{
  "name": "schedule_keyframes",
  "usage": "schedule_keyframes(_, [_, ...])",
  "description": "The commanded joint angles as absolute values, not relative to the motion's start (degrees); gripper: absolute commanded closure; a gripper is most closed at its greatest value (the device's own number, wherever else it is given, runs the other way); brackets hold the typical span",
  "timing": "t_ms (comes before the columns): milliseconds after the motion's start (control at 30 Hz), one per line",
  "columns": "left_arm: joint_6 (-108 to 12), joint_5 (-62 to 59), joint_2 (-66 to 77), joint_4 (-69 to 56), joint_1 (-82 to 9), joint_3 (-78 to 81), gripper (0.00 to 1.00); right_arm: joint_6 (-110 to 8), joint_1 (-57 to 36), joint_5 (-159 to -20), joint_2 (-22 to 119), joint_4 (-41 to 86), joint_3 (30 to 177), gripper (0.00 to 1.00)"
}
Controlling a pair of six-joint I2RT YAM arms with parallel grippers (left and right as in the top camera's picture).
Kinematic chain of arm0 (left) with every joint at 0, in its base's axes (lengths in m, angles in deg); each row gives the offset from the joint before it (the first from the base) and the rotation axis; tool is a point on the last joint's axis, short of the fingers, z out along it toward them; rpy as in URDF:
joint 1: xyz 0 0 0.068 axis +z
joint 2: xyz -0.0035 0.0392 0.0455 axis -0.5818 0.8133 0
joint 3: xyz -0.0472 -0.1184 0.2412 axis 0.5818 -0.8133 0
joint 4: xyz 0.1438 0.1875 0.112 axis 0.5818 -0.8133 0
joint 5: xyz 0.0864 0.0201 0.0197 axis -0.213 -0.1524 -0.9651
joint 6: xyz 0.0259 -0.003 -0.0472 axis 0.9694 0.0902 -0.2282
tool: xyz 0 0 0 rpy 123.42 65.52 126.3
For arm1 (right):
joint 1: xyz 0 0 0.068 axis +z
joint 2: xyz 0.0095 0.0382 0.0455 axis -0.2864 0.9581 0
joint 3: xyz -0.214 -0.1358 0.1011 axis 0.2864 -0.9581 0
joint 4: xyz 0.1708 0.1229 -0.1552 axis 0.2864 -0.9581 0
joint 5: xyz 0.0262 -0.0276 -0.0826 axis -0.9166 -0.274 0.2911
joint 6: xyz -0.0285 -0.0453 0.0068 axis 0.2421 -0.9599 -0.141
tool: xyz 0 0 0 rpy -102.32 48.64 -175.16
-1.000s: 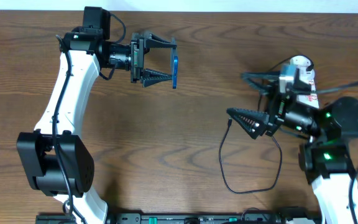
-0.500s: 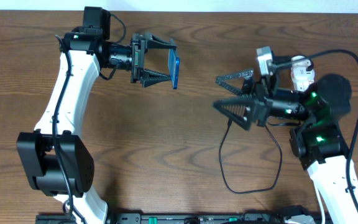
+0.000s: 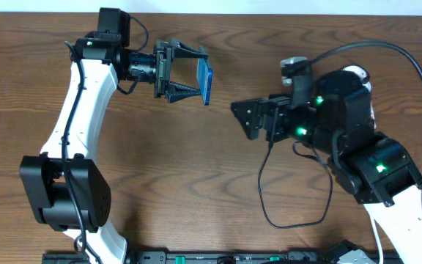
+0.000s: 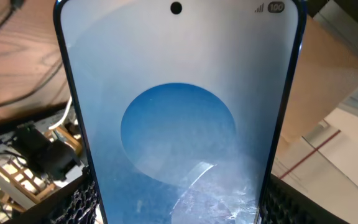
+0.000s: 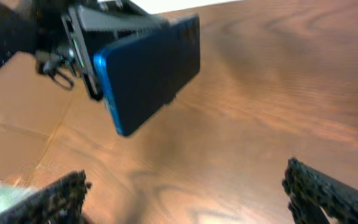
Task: Plug charger to phone and switch on socket
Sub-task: 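Move the right gripper toward the phone held by the left gripper, then grasp the phone's bottom end with the right gripper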
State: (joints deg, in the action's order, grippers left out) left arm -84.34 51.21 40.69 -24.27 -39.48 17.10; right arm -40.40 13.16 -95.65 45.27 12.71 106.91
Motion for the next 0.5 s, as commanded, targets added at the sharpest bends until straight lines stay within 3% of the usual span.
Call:
schedule_keyframes(0, [-85.1,49.8,38.9,-24.2,-39.4,18.0,0.3,-42.7,18.5,-79.9,49.3,9.3,113.1,0.01])
schedule_keyframes(233, [-85.3,42.9,38.9,-24.1,-39.4,18.0,0.3,-37.5,24.6,-74.4,57.9,9.2,118.5,0.01])
schedule_keyframes(467, [-85.6,35.2,38.9,-23.7,-39.4,18.0,0.3,-33.2,25.1,-73.5,61.1,11.9,118.5,0.01])
